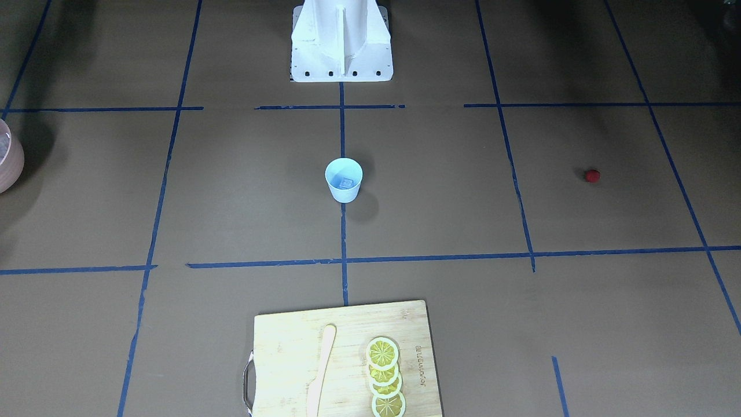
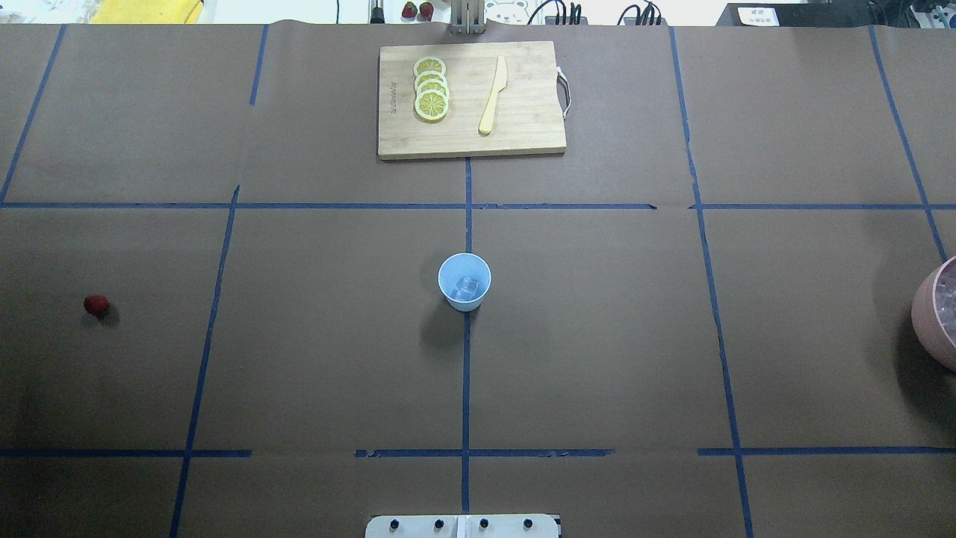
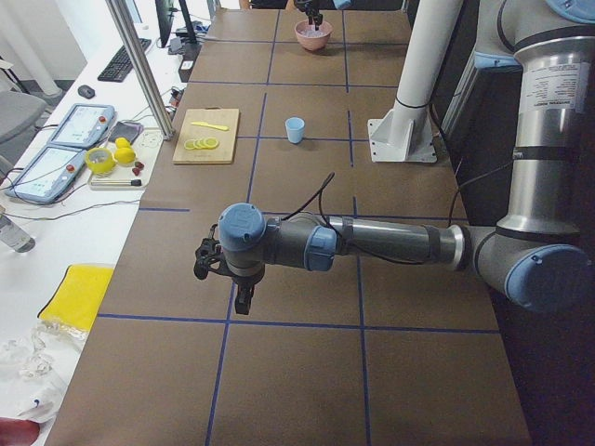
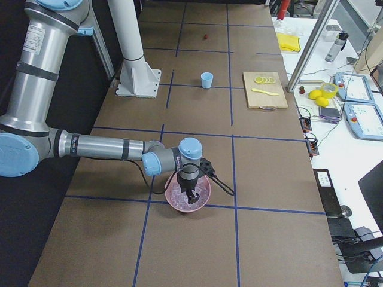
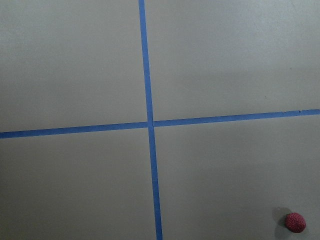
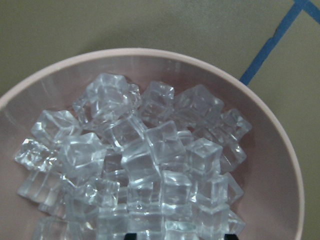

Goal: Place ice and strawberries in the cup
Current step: 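Grasp another ice cube from the pink bowl with the right gripper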

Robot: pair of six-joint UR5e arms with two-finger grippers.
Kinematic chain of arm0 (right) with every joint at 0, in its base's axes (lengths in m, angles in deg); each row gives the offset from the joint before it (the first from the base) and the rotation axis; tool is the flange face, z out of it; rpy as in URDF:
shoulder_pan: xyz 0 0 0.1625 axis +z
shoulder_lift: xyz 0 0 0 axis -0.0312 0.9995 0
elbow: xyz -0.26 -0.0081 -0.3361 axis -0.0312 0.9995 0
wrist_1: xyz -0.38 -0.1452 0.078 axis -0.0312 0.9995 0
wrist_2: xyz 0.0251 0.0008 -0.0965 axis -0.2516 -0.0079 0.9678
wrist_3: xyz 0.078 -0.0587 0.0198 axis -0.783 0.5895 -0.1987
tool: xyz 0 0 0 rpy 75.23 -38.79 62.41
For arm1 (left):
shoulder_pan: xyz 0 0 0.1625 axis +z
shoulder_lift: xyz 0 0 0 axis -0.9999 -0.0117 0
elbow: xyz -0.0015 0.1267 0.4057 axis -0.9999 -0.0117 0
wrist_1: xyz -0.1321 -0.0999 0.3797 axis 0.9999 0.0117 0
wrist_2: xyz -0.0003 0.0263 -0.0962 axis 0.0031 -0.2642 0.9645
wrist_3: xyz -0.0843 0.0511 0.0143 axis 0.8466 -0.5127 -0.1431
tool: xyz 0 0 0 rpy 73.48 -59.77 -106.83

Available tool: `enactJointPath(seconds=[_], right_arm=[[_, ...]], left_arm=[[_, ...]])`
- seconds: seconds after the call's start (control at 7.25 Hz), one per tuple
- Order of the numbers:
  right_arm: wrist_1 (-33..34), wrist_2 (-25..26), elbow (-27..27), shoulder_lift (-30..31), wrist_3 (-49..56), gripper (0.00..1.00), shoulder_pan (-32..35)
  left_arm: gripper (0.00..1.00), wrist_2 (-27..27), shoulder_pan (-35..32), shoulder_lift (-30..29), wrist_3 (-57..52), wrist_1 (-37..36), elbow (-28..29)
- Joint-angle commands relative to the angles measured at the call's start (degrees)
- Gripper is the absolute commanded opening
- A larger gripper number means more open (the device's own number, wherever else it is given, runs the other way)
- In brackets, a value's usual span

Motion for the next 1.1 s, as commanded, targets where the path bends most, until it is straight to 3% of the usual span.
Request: enactJointPath(seconds=[0.0, 0.69, 0.83, 0.96], right_arm=[[0.0, 0.0, 0.3, 0.0, 0.0, 0.66, -0.1], [0.0, 0.0, 0.9, -0.2, 0.0, 0.62, -0.1], [0.0, 0.0, 0.9, -0.3, -0.1, 0.51, -0.1], [0.0, 0.0, 0.9, -0.3, 0.1, 0.28, -0.1]], left_arm=[[1.00, 0.0, 0.0, 0.0, 0.0, 0.0, -0.2], [1.00, 0.0, 0.0, 0.0, 0.0, 0.0, -0.3], [1.00, 0.1, 0.0, 0.0, 0.0, 0.0, -0.3], [1.00, 0.0, 0.0, 0.0, 0.0, 0.0, -0.3]])
